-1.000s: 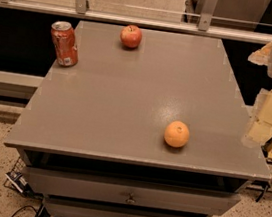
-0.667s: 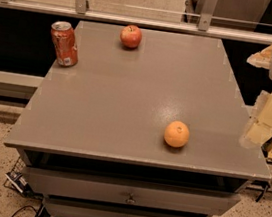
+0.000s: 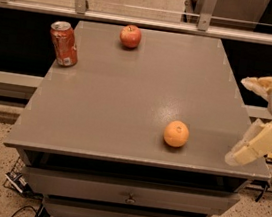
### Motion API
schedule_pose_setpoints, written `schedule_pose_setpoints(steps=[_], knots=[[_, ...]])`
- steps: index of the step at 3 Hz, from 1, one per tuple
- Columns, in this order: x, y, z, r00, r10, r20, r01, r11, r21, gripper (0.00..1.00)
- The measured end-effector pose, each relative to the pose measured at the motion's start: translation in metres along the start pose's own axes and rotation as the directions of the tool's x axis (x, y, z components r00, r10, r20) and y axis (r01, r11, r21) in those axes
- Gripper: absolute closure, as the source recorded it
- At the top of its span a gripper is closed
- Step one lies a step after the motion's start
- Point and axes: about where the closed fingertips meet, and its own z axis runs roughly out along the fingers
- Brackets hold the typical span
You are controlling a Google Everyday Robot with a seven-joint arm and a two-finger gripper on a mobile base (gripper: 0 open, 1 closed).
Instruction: Move orange near coke can
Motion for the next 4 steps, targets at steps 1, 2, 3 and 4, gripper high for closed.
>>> schedule_pose_setpoints(steps=[1, 2, 3, 4], knots=[[0.008, 0.008, 0.019, 0.985, 0.035, 0.171, -0.042, 0.9984, 0.037, 0.0], [-0.003, 0.014, 0.03, 0.936, 0.082, 0.343, -0.097, 0.9949, 0.028, 0.0], [-0.016, 0.019, 0.04, 0.886, 0.132, 0.445, -0.142, 0.9898, -0.011, 0.0], [-0.025, 0.025, 0.057, 0.859, 0.177, 0.48, -0.171, 0.9837, -0.056, 0.0]])
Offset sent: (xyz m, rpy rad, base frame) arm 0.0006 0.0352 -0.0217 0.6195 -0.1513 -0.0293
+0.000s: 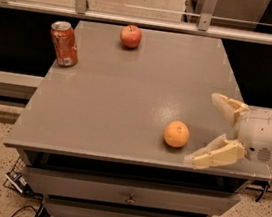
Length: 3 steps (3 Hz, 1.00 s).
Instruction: Move orange near coke can
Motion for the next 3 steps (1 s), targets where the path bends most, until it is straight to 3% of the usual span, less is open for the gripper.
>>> schedule_pose_setpoints(steps=[3], knots=[[0.018, 0.001, 0.04, 0.997, -0.039, 0.059, 0.04, 0.999, -0.018, 0.0]])
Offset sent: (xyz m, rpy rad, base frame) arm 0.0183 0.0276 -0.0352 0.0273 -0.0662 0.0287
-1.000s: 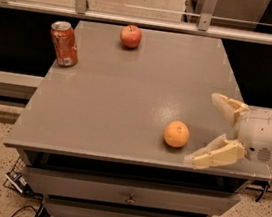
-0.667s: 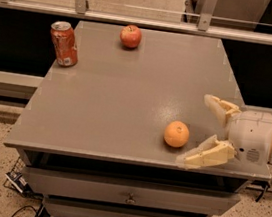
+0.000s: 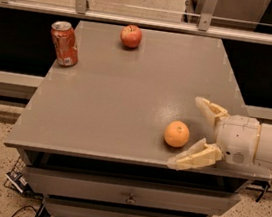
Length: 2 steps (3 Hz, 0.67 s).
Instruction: Move orange near coke can
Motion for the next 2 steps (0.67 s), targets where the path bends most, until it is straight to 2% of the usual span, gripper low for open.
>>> schedule_pose_setpoints(steps=[1, 2], knots=[[0.0082, -0.001, 0.0068, 1.0, -0.003, 0.022, 0.004, 0.9999, -0.012, 0.0], [0.0134, -0.0007, 0.0096, 0.999, -0.003, 0.036, 0.003, 0.9999, -0.016, 0.18]])
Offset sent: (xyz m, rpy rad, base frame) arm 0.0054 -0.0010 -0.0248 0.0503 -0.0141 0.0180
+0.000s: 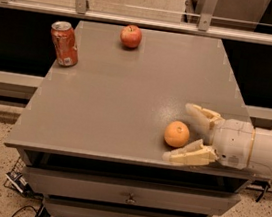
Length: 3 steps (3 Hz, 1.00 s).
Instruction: Move orange near coke can
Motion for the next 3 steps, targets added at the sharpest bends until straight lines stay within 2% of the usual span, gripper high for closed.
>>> schedule_pose_setpoints(steps=[3], knots=[[0.0001, 0.0018, 0.0038, 1.0, 0.001, 0.016, -0.001, 1.0, -0.01, 0.89]])
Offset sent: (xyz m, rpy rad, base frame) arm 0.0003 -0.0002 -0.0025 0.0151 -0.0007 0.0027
